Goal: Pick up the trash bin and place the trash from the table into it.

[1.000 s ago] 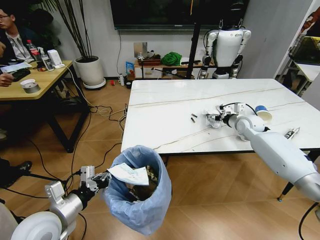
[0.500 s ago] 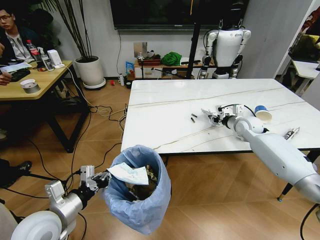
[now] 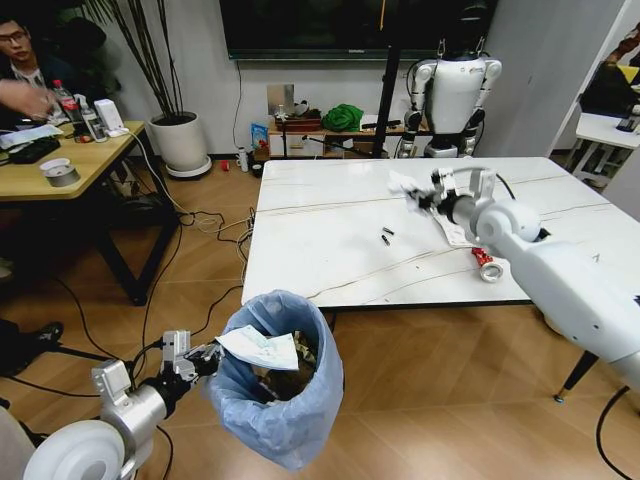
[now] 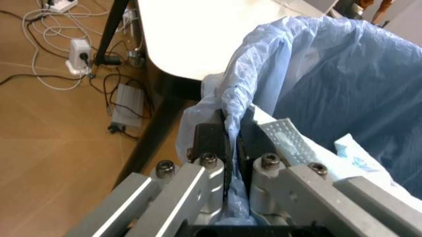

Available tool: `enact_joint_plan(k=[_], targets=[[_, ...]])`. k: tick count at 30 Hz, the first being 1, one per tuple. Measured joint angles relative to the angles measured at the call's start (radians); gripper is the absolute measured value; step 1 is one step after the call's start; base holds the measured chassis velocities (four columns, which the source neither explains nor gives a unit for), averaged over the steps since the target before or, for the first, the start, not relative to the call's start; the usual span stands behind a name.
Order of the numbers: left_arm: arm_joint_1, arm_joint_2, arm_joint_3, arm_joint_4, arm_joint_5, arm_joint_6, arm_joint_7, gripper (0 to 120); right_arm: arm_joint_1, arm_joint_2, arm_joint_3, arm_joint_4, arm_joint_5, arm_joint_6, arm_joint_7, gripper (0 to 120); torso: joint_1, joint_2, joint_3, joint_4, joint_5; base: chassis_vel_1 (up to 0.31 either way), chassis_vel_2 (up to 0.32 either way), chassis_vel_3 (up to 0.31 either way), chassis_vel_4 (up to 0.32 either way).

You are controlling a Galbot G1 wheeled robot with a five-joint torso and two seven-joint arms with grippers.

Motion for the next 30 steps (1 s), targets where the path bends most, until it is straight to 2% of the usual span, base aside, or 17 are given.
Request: enact_joint_plan(k=[5, 13, 15, 20, 21, 25, 30], targets=[[-0.008, -0.009, 0.013, -0.005, -0.001, 0.0, 0.0, 0, 0.009, -0.035, -0.06, 0.205, 0.072, 0.029, -0.021, 0, 0.0, 0.0, 0.0, 0.0, 0.0001, 0.0, 0.0, 0.0, 0.0], [-0.005, -0.016, 0.02, -0.019, 0.002, 0.001, -0.001, 0, 0.066, -0.046, -0.192, 0.396, 0.161, 0.069, -0.051, 0, 0.0, 0.0, 0.0, 0.0, -0.0002, 0.0, 0.0, 0.0, 0.0], [-0.003, -0.017, 0.02, -0.021, 0.003, 0.001, -0.001, 0, 0.069, -0.042, -0.207, 0.413, 0.167, 0.072, -0.051, 0, 0.0, 0.0, 0.0, 0.0001, -0.0002, 0.0, 0.0, 0.0, 0.0], [0.001, -0.022, 0.018, -0.027, 0.005, 0.001, -0.001, 0, 0.075, -0.044, -0.342, 0.506, 0.171, 0.116, -0.076, 0, 0.0, 0.0, 0.0, 0.0003, -0.0002, 0.0, 0.0, 0.0, 0.0], [0.001, -0.022, 0.018, -0.027, 0.005, 0.001, -0.001, 0, 0.075, -0.044, -0.342, 0.506, 0.171, 0.116, -0.076, 0, 0.0, 0.0, 0.0, 0.0003, -0.0002, 0.0, 0.0, 0.0, 0.0], [-0.002, -0.022, 0.017, -0.028, 0.005, 0.002, -0.001, 0, 0.067, -0.069, -0.467, 0.566, 0.135, 0.133, -0.091, 0, 0.0, 0.0, 0.0, -0.0001, 0.0, 0.0, 0.0, 0.0, 0.0], [-0.007, -0.02, 0.014, -0.023, 0.003, 0.002, -0.001, 0, 0.062, -0.082, -0.504, 0.585, 0.094, 0.112, -0.089, 0, 0.0, 0.0, 0.0, -0.0001, 0.0001, 0.0, 0.0, 0.0, 0.0]])
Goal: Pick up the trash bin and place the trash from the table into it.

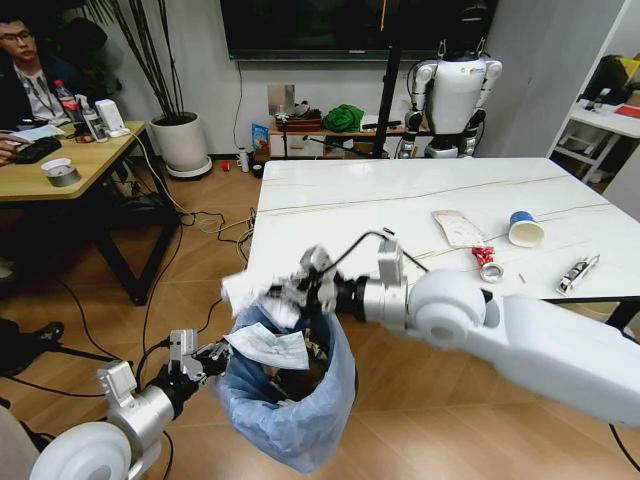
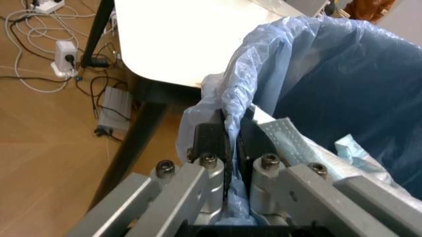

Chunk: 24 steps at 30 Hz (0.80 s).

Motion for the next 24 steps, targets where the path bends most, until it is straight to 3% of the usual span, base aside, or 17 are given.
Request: enact_joint_plan(k=[6, 12, 18, 21, 24], targets=[[-0.004, -0.001, 0.001, 0.002, -0.002, 0.0, -0.001, 0, 0.001, -0.009, -0.019, 0.011, -0.025, -0.012, 0.018, 1, 0.0, 0.0, 0.0, 0.0001, 0.0, 0.0, 0.0, 0.0, 0.0], [-0.003, -0.002, -0.001, 0.0, -0.004, 0.001, -0.001, 0, -0.006, -0.012, -0.021, 0.011, -0.047, -0.014, 0.019, 26, 0.0, 0.0, 0.0, 0.0001, 0.0, 0.0, 0.0, 0.0, 0.0], [-0.002, -0.003, -0.001, 0.0, -0.004, 0.001, -0.002, 0, -0.005, -0.02, -0.017, 0.013, -0.047, -0.015, 0.018, 43, 0.0, 0.0, 0.0, 0.0002, 0.0001, 0.0, 0.0, 0.0, 0.0], [-0.004, -0.001, -0.003, 0.0, -0.004, 0.001, -0.003, 0, -0.013, -0.038, -0.016, 0.027, -0.049, -0.015, 0.02, 58, 0.0, 0.0, 0.0, 0.0002, 0.0001, 0.0, 0.0, 0.0, 0.0], [-0.003, 0.0, -0.005, 0.0, -0.005, 0.001, -0.003, 0, -0.02, -0.055, -0.016, 0.041, -0.05, -0.016, 0.022, 65, 0.0, 0.0, 0.0, 0.0001, 0.0001, 0.0, 0.0, 0.0, 0.0]])
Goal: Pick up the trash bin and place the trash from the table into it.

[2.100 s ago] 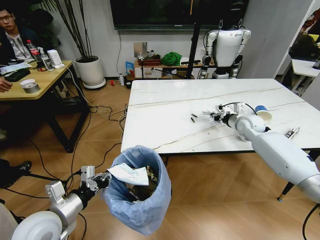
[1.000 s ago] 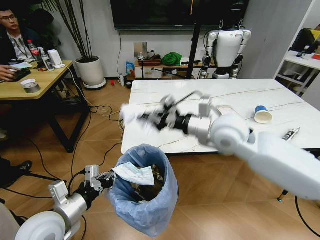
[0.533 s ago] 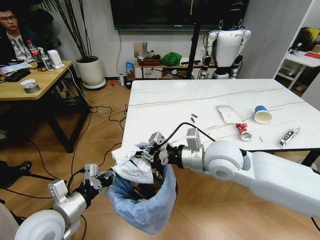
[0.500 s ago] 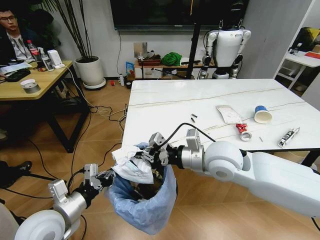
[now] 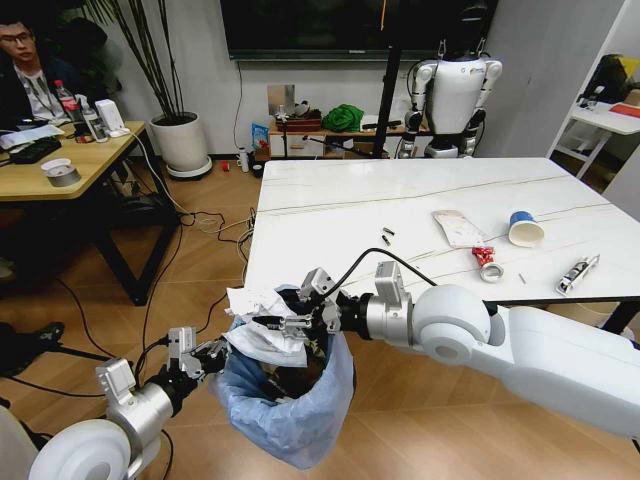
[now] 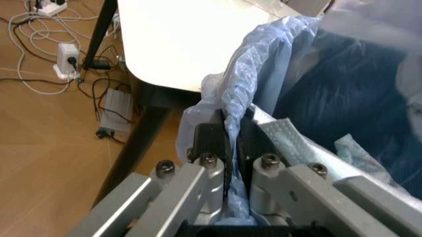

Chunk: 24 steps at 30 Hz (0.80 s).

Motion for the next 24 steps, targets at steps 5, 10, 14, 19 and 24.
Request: enact_joint_plan(k=[5, 10, 14, 19, 24], targets=[[0.001, -0.004, 0.003, 0.001, 0.001, 0.001, -0.001, 0, -0.017, -0.025, -0.002, 0.021, -0.023, -0.004, 0.009, 86, 0.0, 0.0, 0.0, -0.0001, 0.0, 0.0, 0.0, 0.0, 0.0], [0.001, -0.005, 0.004, 0.002, 0.002, 0.001, -0.001, 0, -0.015, -0.028, 0.002, 0.026, -0.024, -0.004, 0.009, 98, 0.0, 0.0, 0.0, 0.0, 0.0, 0.0, 0.0, 0.0, 0.0], [0.002, -0.002, 0.003, 0.003, 0.002, 0.001, -0.002, 0, -0.013, -0.026, 0.017, 0.026, -0.015, -0.002, 0.011, 100, 0.0, 0.0, 0.0, 0.0, 0.0, 0.0, 0.0, 0.0, 0.0], [0.016, -0.008, -0.001, 0.009, 0.005, 0.001, -0.005, 0, -0.019, 0.019, 0.133, -0.015, 0.058, 0.004, 0.056, 100, 0.0, 0.0, 0.0, 0.0002, 0.0, 0.0, 0.0, 0.0, 0.0], [0.024, -0.009, -0.005, 0.01, 0.007, 0.001, -0.009, 0, -0.02, 0.039, 0.226, -0.095, 0.081, 0.003, 0.077, 100, 0.0, 0.0, 0.0, 0.0, -0.0002, 0.0, 0.0, 0.0, 0.0]])
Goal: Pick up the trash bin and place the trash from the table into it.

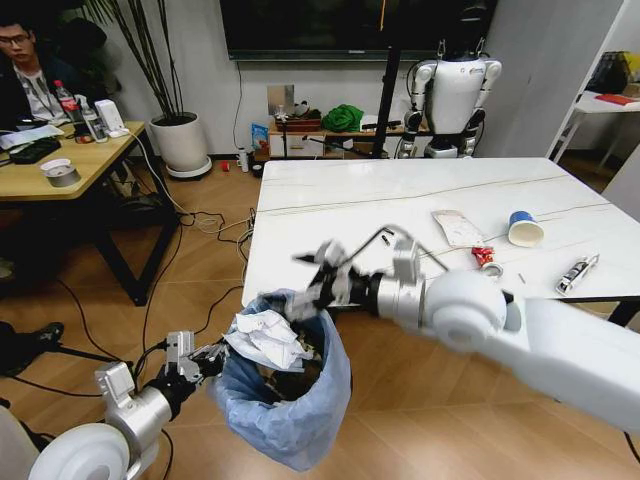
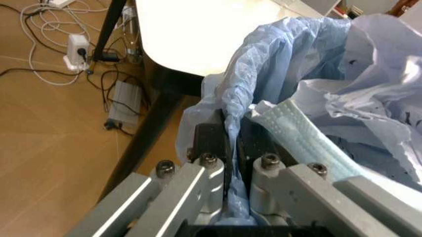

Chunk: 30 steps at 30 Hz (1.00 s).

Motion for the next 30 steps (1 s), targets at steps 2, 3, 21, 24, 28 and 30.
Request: enact_joint_plan(k=[2, 3, 21, 24, 28, 30], targets=[[0.005, -0.001, -0.003, 0.0, 0.0, 0.0, -0.001, 0, -0.012, 0.014, 0.037, -0.046, 0.001, -0.006, 0.02, 100, 0.0, 0.0, 0.0, -0.0001, 0.0001, 0.0, 0.0, 0.0, 0.0], [0.007, -0.001, -0.004, -0.001, -0.001, 0.0, -0.001, 0, -0.019, 0.021, 0.05, -0.068, 0.0, -0.008, 0.027, 100, 0.0, 0.0, 0.0, -0.0001, 0.0002, 0.0, 0.0, 0.0, 0.0], [0.033, -0.034, -0.016, -0.017, 0.016, 0.001, -0.002, 0, -0.059, 0.18, 0.184, -0.581, -0.139, -0.053, 0.133, 100, 0.0, 0.0, 0.0, -0.0001, 0.0003, 0.0, 0.0, 0.0, 0.0], [0.033, -0.038, -0.016, -0.017, 0.019, 0.001, -0.002, 0, -0.067, 0.193, 0.181, -0.62, -0.152, -0.068, 0.148, 100, 0.0, 0.0, 0.0, -0.0002, 0.0002, 0.0, 0.0, 0.0, 0.0], [0.033, -0.039, -0.017, -0.017, 0.021, 0.001, -0.002, 0, -0.072, 0.2, 0.175, -0.64, -0.153, -0.08, 0.16, 100, 0.0, 0.0, 0.0, -0.0001, 0.0002, 0.0, 0.0, 0.0, 0.0], [0.033, -0.038, -0.02, -0.017, 0.021, 0.001, -0.002, 0, -0.078, 0.21, 0.165, -0.663, -0.153, -0.083, 0.163, 100, 0.0, 0.0, 0.0, 0.0, 0.0002, 0.0, 0.0, 0.0, 0.0]])
